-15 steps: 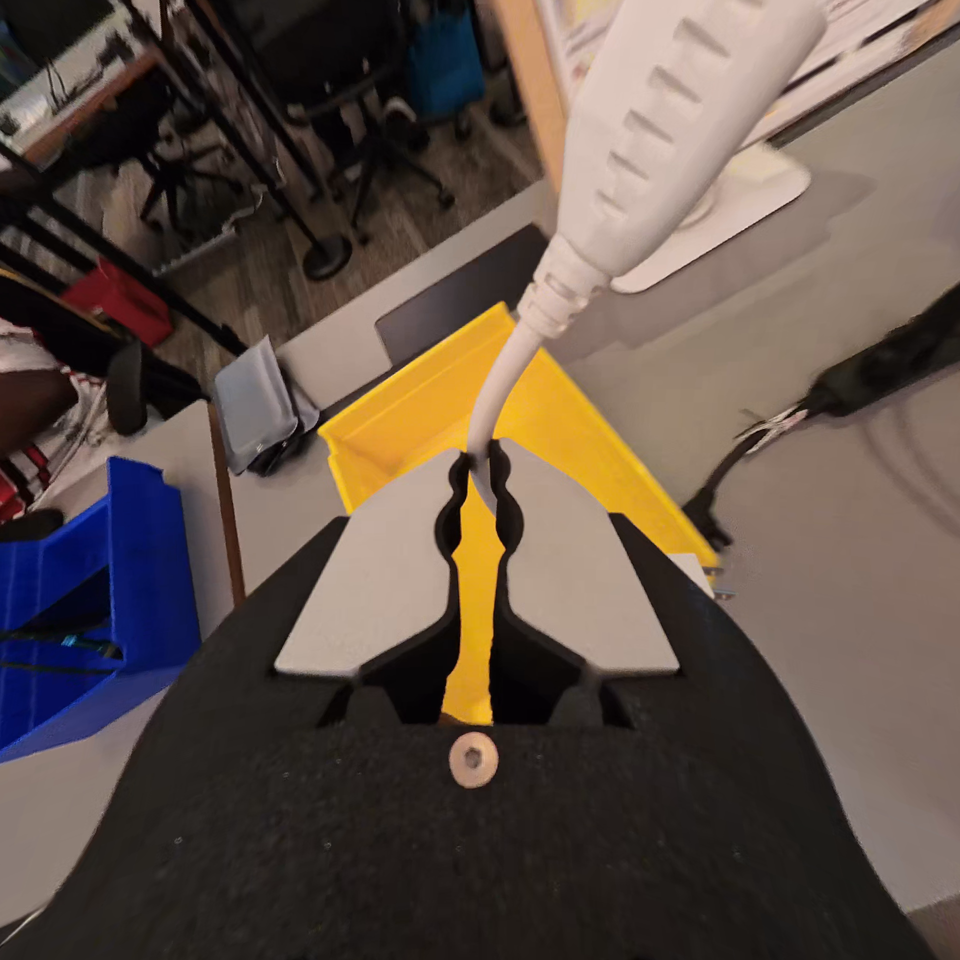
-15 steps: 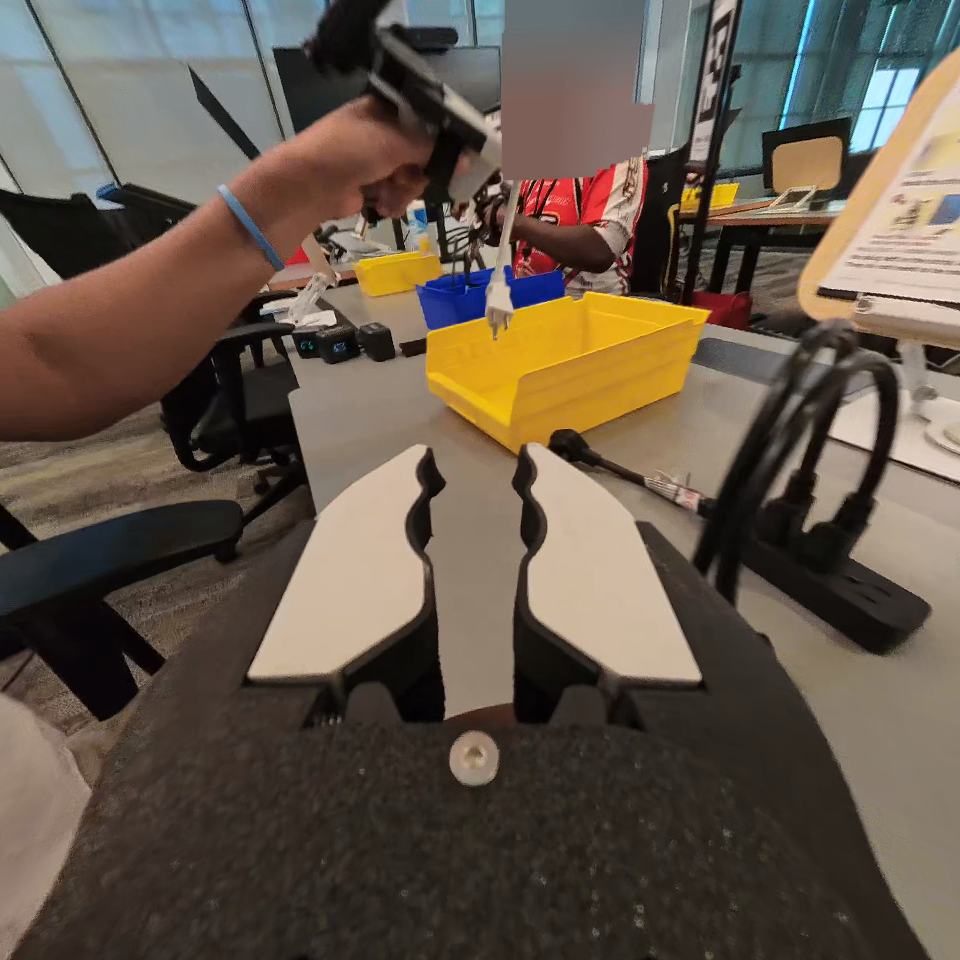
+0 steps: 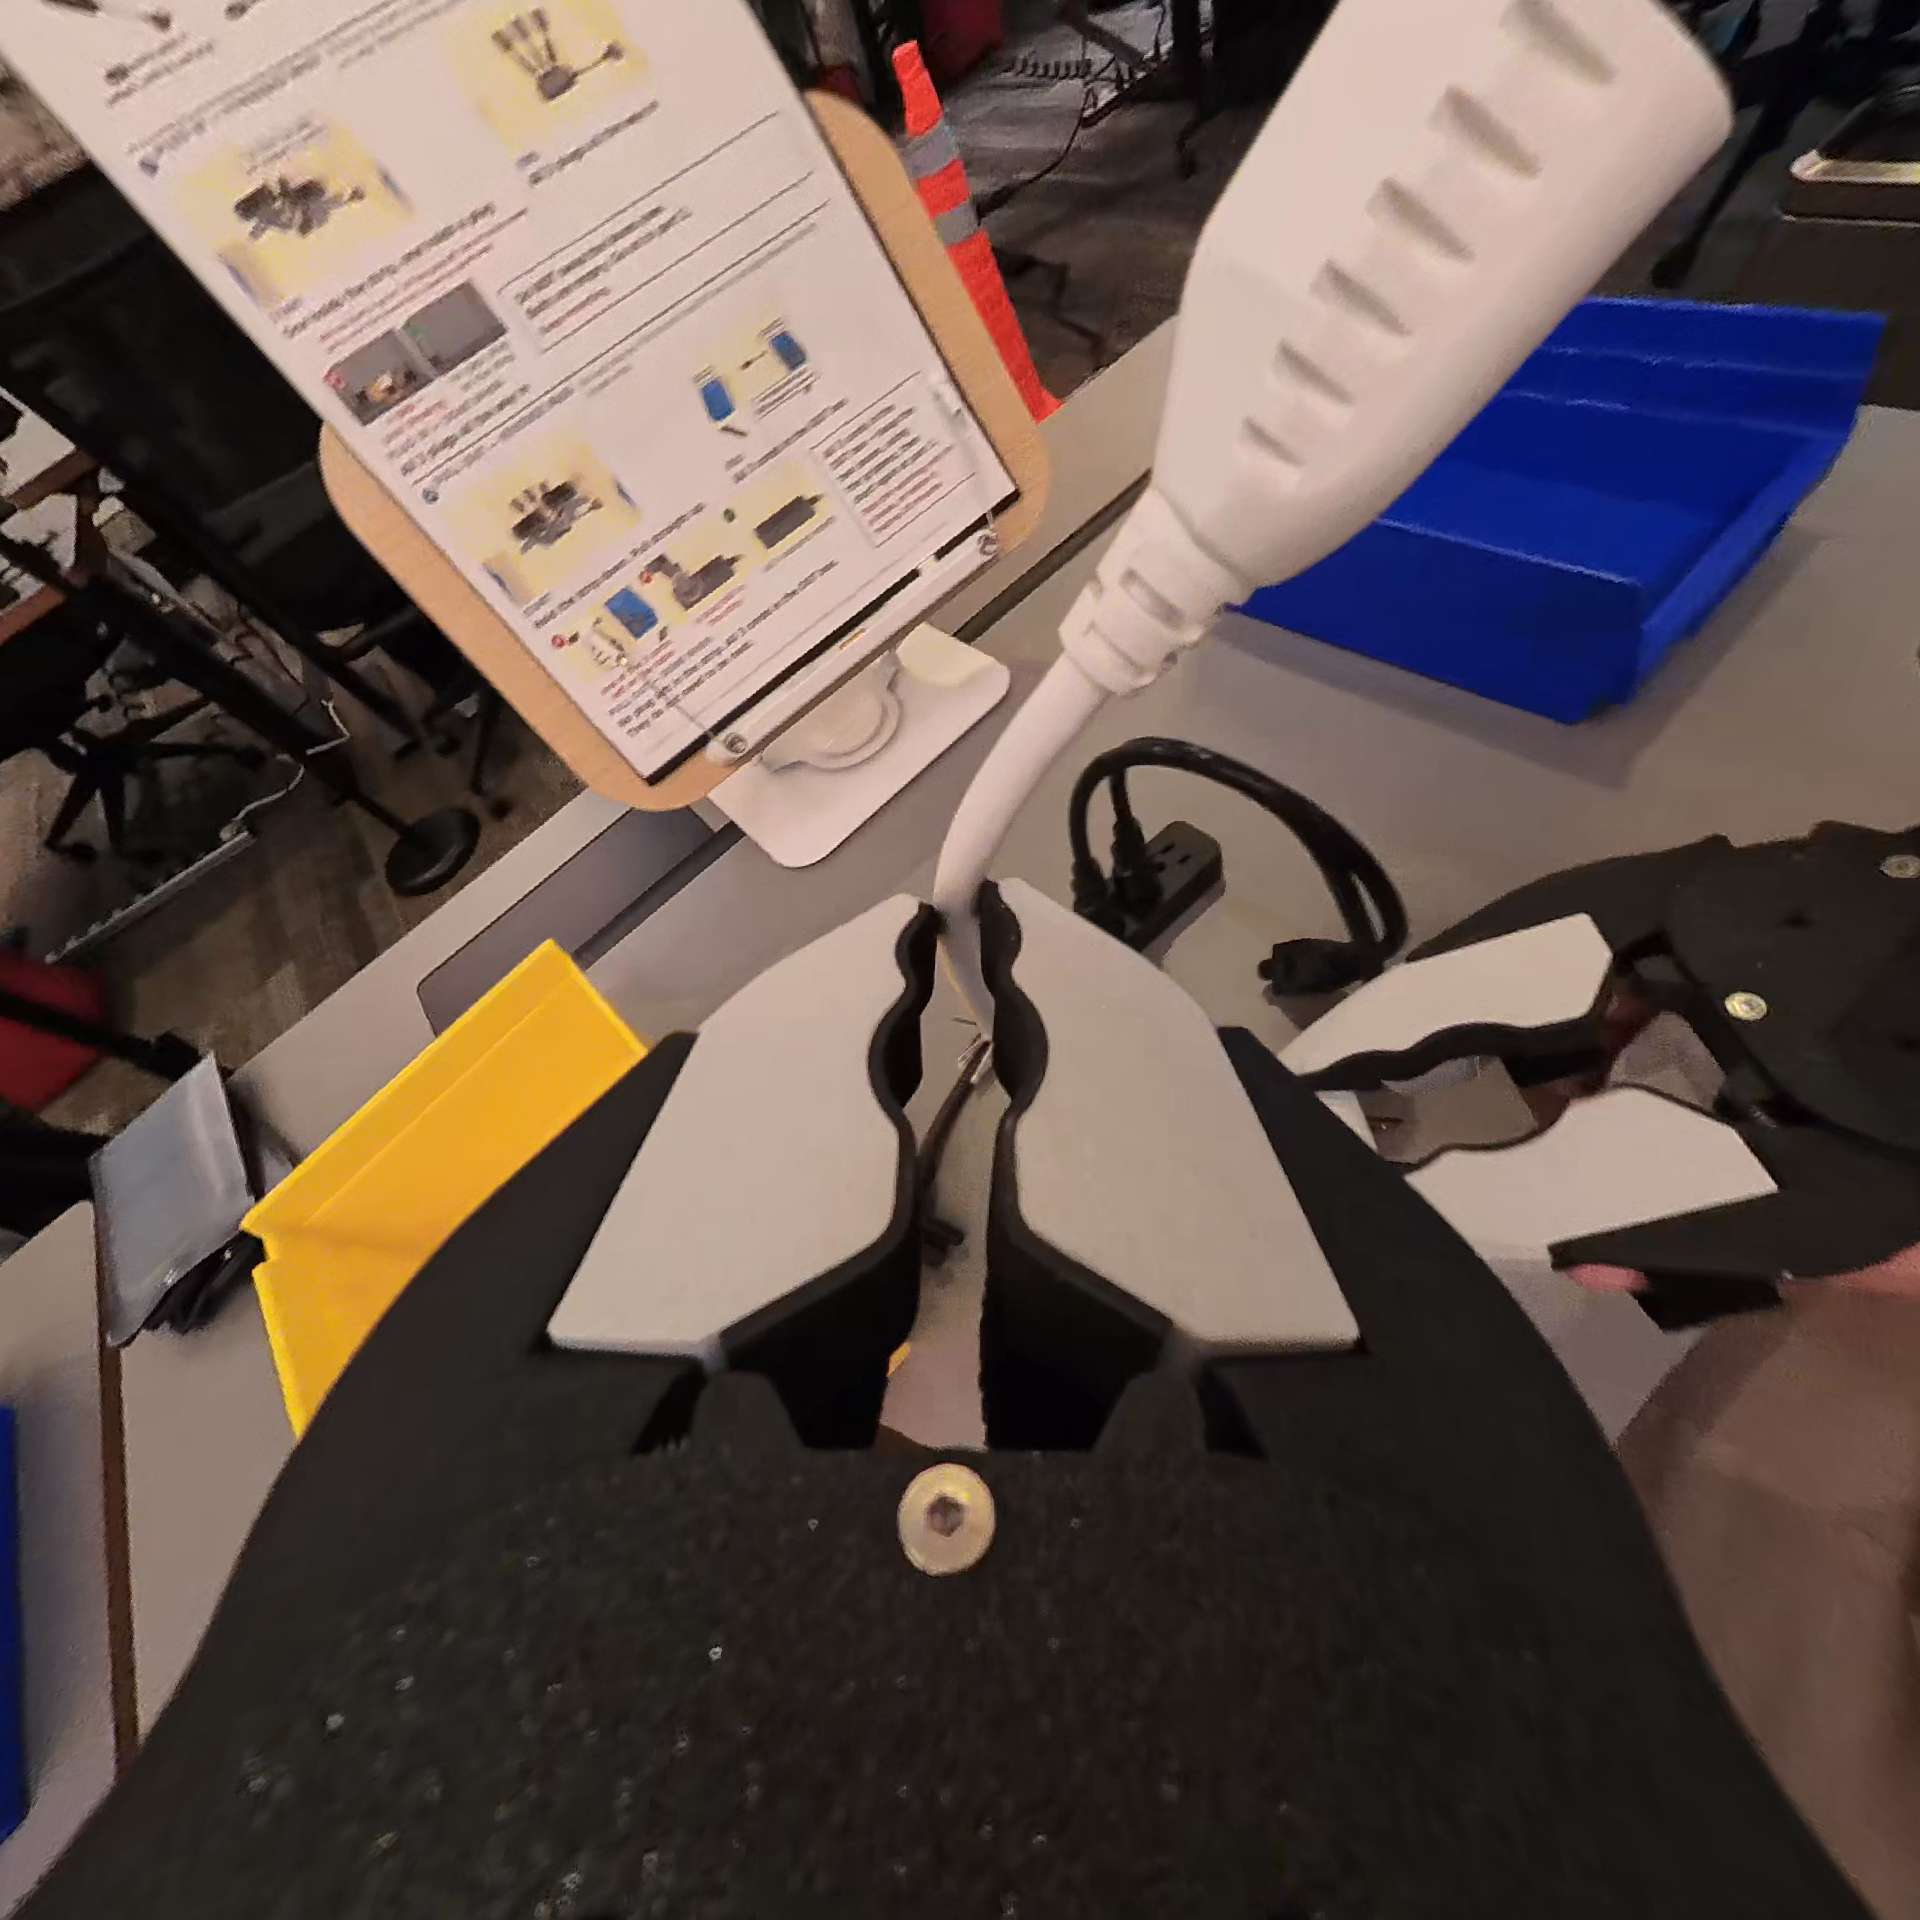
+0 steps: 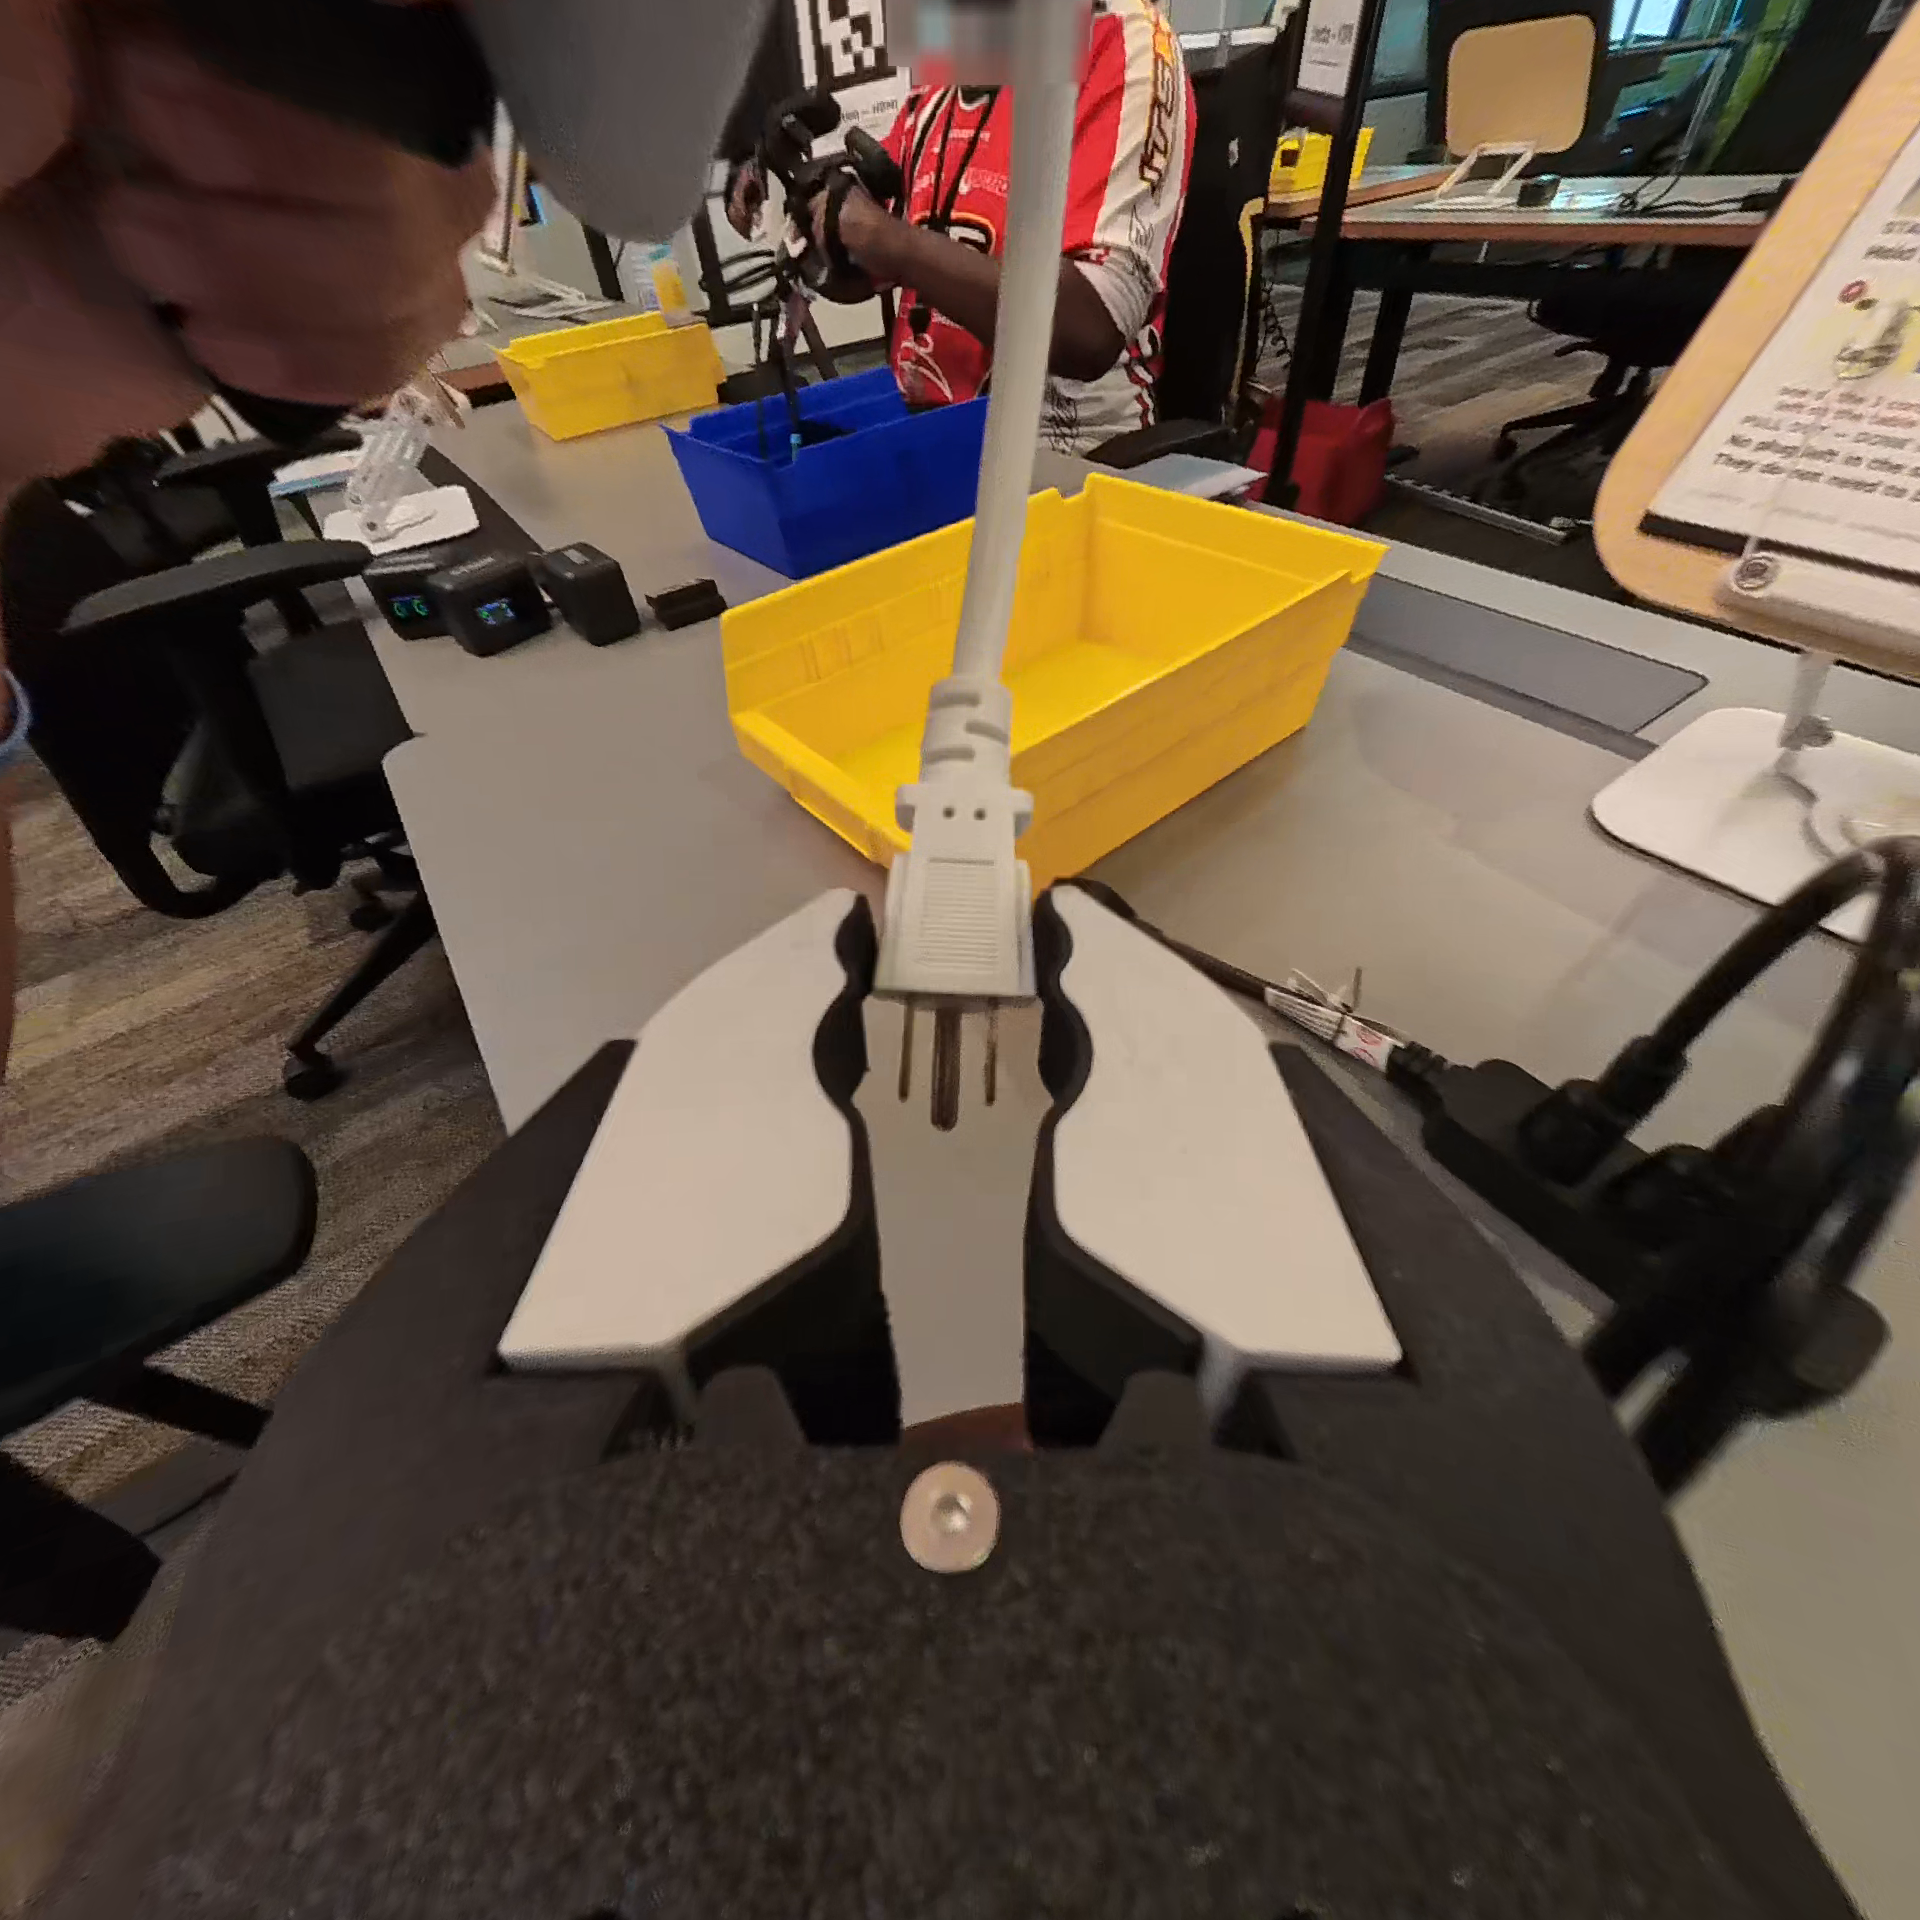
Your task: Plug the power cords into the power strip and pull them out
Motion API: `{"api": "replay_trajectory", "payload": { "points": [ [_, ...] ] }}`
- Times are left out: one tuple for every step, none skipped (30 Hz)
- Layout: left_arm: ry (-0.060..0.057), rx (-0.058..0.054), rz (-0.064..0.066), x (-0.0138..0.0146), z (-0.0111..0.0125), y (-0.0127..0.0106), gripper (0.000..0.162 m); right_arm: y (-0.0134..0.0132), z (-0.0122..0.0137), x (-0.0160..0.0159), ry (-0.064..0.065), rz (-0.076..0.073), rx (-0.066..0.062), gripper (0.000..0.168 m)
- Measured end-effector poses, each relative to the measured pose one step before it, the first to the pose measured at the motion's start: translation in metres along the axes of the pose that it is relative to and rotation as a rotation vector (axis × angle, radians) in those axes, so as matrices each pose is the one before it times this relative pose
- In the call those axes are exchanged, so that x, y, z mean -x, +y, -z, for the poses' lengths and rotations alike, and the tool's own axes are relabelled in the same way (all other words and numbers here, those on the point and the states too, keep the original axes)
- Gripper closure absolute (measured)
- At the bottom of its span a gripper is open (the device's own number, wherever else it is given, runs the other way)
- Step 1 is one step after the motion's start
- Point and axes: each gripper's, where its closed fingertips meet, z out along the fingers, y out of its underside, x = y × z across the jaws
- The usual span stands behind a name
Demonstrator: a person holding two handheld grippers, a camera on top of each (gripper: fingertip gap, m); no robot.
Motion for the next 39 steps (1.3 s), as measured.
{"api": "replay_trajectory", "payload": {
  "points": [
    [0.014, -0.0158, -0.0044, -0.00678, 0.00212, -0.00418, 0.154, 0.00041, 0.00676, -0.0021, -0.0027, 0.0079, -0.003, 0.128],
    [0.0281, -0.0321, 0.0093, -0.00743, 0.00219, -0.0059, 0.154, -0.00124, 0.008, -0.00325, 0.0015, 0.0006, -0.0162, 0.132],
    [0.045, -0.0419, 0.0184, -0.00868, 0.00176, -0.00657, 0.153, -0.00229, 0.00829, -0.00276, -0.008, -0.0119, -0.0197, 0.136],
    [0.0507, -0.0436, 0.0157, -0.00881, 0.00091, -0.00615, 0.153, -0.00374, 0.00834, -0.00071, -0.0271, -0.0187, -0.0322, 0.14],
    [0.0542, -0.0401, 0.0127, -0.00833, 0.00049, -0.00527, 0.152, -0.00275, 0.00824, -0.00108, -0.0285, -0.0293, -0.0308, 0.14],
    [0.0512, -0.0325, 0.0245, -0.00648, -0.0002, -0.0037, 0.15, -0.0026, 0.00781, 0.00076, -0.0428, -0.0322, -0.0353, 0.14],
    [0.0473, -0.0171, 0.0281, -0.00532, -0.00134, -0.00011, 0.139, -0.00314, 0.00755, 0.00452, -0.0689, -0.0371, -0.0428, 0.14],
    [0.047, 0.0053, 0.0207, -0.00533, -0.00271, 0.00504, 0.135, -0.00112, 0.00641, 0.00482, -0.0646, -0.0378, -0.0246, 0.14],
    [0.0524, 0.0177, 0.0104, -0.00669, -0.00408, 0.00903, 0.132, 0.00072, 0.00569, 0.00194, -0.0365, -0.0319, -0.0052, 0.14],
    [0.0608, 0.0257, 0.005, -0.00845, -0.00528, 0.01142, 0.128, 0.00032, 0.0057, 0.00012, -0.0161, -0.0092, -0.0048, 0.14],
    [0.0663, 0.0337, -0.002, -0.00985, -0.00658, 0.01291, 0.125, 0.00062, 0.00548, 0.00035, -0.0143, 0.0049, -0.0009, 0.14],
    [0.0522, 0.0335, -0.0057, -0.00809, -0.00767, 0.01233, 0.126, 0.00115, 0.00444, 0.00126, -0.0189, 0.0095, 0.0053, 0.14],
    [0.0402, 0.0332, -0.0052, -0.00587, -0.00856, 0.01141, 0.127, 0.00169, 0.00339, -0.00003, -0.0088, 0.0086, 0.0145, 0.14],
    [0.0437, 0.0327, -0.0053, -0.00587, -0.00883, 0.00999, 0.127, 0.0025, 0.00224, 0.00043, -0.0114, 0.0088, 0.022, 0.14],
    [0.0475, 0.0264, -0.0053, -0.00631, -0.00822, 0.00789, 0.127, 0.00296, 0.00139, 0.00263, -0.0232, 0.0146, 0.0252, 0.14],
    [0.0417, 0.0247, -0.0028, -0.00527, -0.00722, 0.00625, 0.127, 0.0034, 0.00084, 0.00166, -0.0057, 0.0289, 0.0301, 0.14],
    [0.0374, 0.024, -0.0065, -0.00495, -0.00538, 0.00484, 0.127, 0.0037, 0.00024, 0.00194, -0.0044, 0.0299, 0.0351, 0.14],
    [0.0317, 0.0201, -0.0126, -0.00434, -0.00367, 0.00351, 0.127, 0.00261, 0.00026, 0.00249, -0.0036, 0.0304, 0.0291, 0.14],
    [0.0203, 0.0156, -0.0128, -0.0028, -0.00196, 0.00225, 0.127, 0.00203, 0.00067, 0.0019, -0.0029, 0.0193, 0.0305, 0.14],
    [0.0142, 0.0121, -0.0114, -0.002, -0.00062, 0.00144, 0.126, 0.00208, 0.00102, 0.00131, -0.0061, 0.0097, 0.0317, 0.14],
    [0.0158, 0.0086, -0.0097, -0.0025, 0.00019, 0.00096, 0.125, 0.0036, 0.00105, 0.00174, -0.0116, 0.0132, 0.0444, 0.14],
    [0.0115, 0.0036, -0.0065, -0.00193, 0.00018, 0.00016, 0.125, 0.00359, 0.00124, 0.0006, 0.0005, 0.0249, 0.0439, 0.14],
    [0.0143, 0.0026, -0.0074, -0.00256, -0.00024, 0.00007, 0.125, 0.00134, 0.00149, -0.00081, 0.0119, 0.0197, 0.0248, 0.14],
    [0.0187, 0.0066, -0.0094, -0.00388, -0.00106, 0.0008, 0.125, -0.00072, 0.0016, -0.00046, 0.004, 0.0013, 0.0046, 0.14],
    [0.0157, 0.0107, -0.0094, -0.00389, -0.00202, 0.00126, 0.125, 0.00041, 0.00079, 0.00134, -0.0147, -0.0076, 0.0093, 0.14],
    [0.0082, 0.0117, -0.0099, -0.00323, -0.00252, 0.00138, 0.124, 0.00326, 0.00003, -0.00066, 0.0004, 0.0015, 0.0285, 0.14],
    [-0.0047, 0.0079, -0.0083, -0.00144, -0.00272, 0.00062, 0.123, 0.00435, -0.00042, -0.00256, 0.0161, 0.0125, 0.0322, 0.14],
    [-0.0043, 0.0069, -0.007, -0.00127, -0.00253, 0.00058, 0.121, 0.00414, -0.00102, 0.00045, -0.0063, 0.0044, 0.028, 0.14],
    [-0.0077, 0.0087, -0.0053, -0.00022, -0.00259, 0.00117, 0.122, 0.00088, -0.00056, 0.0019, -0.0142, 0.0006, 0.0012, 0.14],
    [-0.0179, 0.0082, -0.0038, 0.00179, -0.00267, 0.00133, 0.124, 0.00109, -0.00113, 0.00165, -0.013, -0.0083, 0.0029, 0.14],
    [-0.0124, 0.01, -0.006, 0.00142, -0.00249, 0.00205, 0.13, 0.00165, -0.00134, 0.00174, -0.0098, 0.0007, 0.0071, 0.14],
    [0.0066, 0.0094, -0.0093, -0.00123, -0.00194, 0.00255, 0.137, 0.00244, -0.00158, 0.00157, -0.007, 0.0058, 0.0132, 0.14],
    [0.0135, 0.0095, -0.0084, -0.00237, -0.00154, 0.0026, 0.139, 0.00309, -0.00163, 0.00074, -0.0031, 0.005, 0.0173, 0.14],
    [0.0046, 0.0071, -0.005, -0.00136, -0.00116, 0.00221, 0.139, 0.00298, -0.00092, 0.00157, -0.0095, 0.0072, 0.0167, 0.14],
    [-0.0046, 0.0017, -0.002, -0.00004, -0.00052, 0.00103, 0.139, 0.00217, -0.0004, -0.00027, 0.0009, 0.0061, 0.0103, 0.14],
    [-0.0052, -0.0039, 0.0011, 0.00043, 0.00018, 0.0, 0.139, 0.00229, -0.00032, -0.00106, 0.0036, 0.0007, 0.0096, 0.14],
    [-0.0007, -0.0048, 0.004, 0.00035, 0.00088, -0.00044, 0.139, 0.0023, -0.00037, -0.00065, 0.0001, 0.0, 0.0079, 0.14],
    [-0.0009, 0.0016, 0.0049, 0.00093, 0.00081, 0.00045, 0.14, 0.00272, -0.00037, -0.00137, 0.0043, 0.0035, 0.011, 0.14],
    [-0.0011, 0.0037, 0.004, 0.00111, 0.00042, 0.00092, 0.14, 0.00168, -0.00028, -0.00149, 0.0078, 0.0035, 0.0053, 0.14]
  ]
}}
